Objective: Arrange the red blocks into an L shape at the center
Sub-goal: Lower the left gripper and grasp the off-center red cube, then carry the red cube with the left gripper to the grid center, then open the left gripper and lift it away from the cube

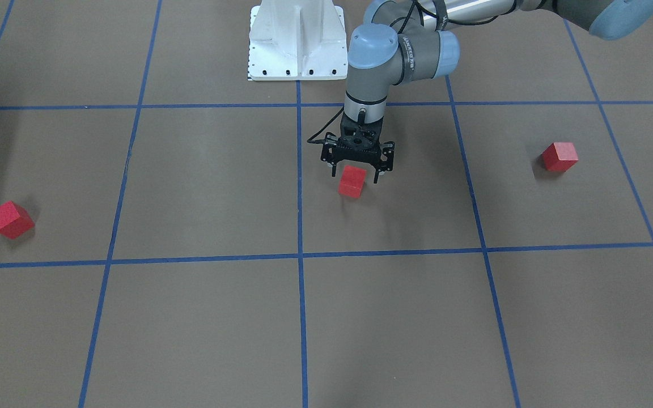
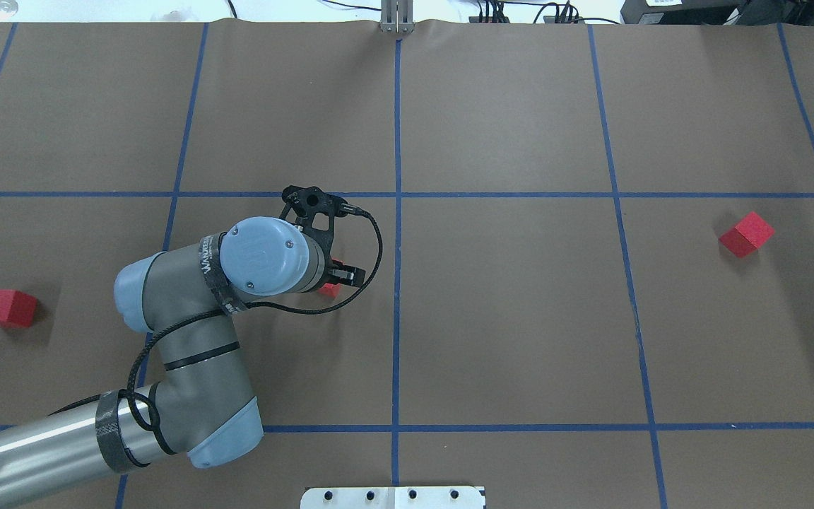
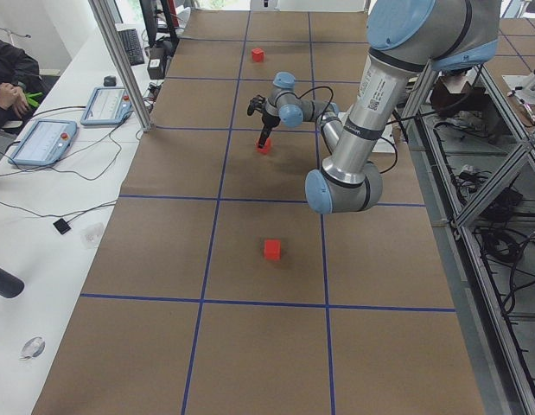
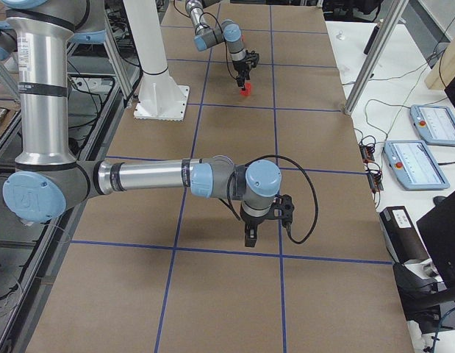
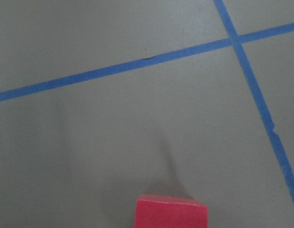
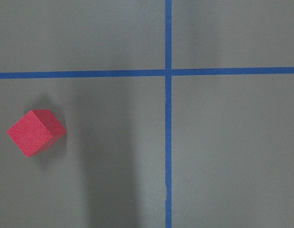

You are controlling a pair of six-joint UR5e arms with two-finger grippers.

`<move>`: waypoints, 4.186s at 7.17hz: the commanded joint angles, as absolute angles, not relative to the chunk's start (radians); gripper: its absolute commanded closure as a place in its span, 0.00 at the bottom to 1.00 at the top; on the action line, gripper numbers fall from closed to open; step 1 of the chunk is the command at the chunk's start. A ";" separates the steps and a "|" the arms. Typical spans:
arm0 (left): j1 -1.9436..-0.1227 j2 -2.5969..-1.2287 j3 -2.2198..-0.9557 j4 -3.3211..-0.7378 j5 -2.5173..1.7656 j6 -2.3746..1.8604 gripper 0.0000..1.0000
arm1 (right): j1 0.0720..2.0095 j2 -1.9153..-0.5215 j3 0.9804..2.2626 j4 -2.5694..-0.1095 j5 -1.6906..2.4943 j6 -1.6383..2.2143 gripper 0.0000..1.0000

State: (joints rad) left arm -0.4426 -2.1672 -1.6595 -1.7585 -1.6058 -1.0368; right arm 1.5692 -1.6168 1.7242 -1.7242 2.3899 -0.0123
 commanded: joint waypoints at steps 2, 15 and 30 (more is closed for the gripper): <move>-0.433 -2.168 -1.612 -1.822 -1.606 -1.065 0.01 | 1.569 -1.617 1.723 -1.724 2.390 -0.012 0.01; -0.449 -2.474 -1.376 -1.726 -1.606 -1.187 1.00 | 1.569 -1.617 1.724 -1.724 2.390 -0.011 0.01; -0.664 -2.456 -1.598 -1.581 -1.808 -1.197 0.01 | 1.537 -1.503 1.721 -1.643 2.451 -0.009 0.01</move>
State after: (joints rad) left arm -0.5894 -2.4712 -1.4988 -1.6770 -1.7231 -1.2050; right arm 1.5486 -1.5666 1.7437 -1.6784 2.4509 -0.0102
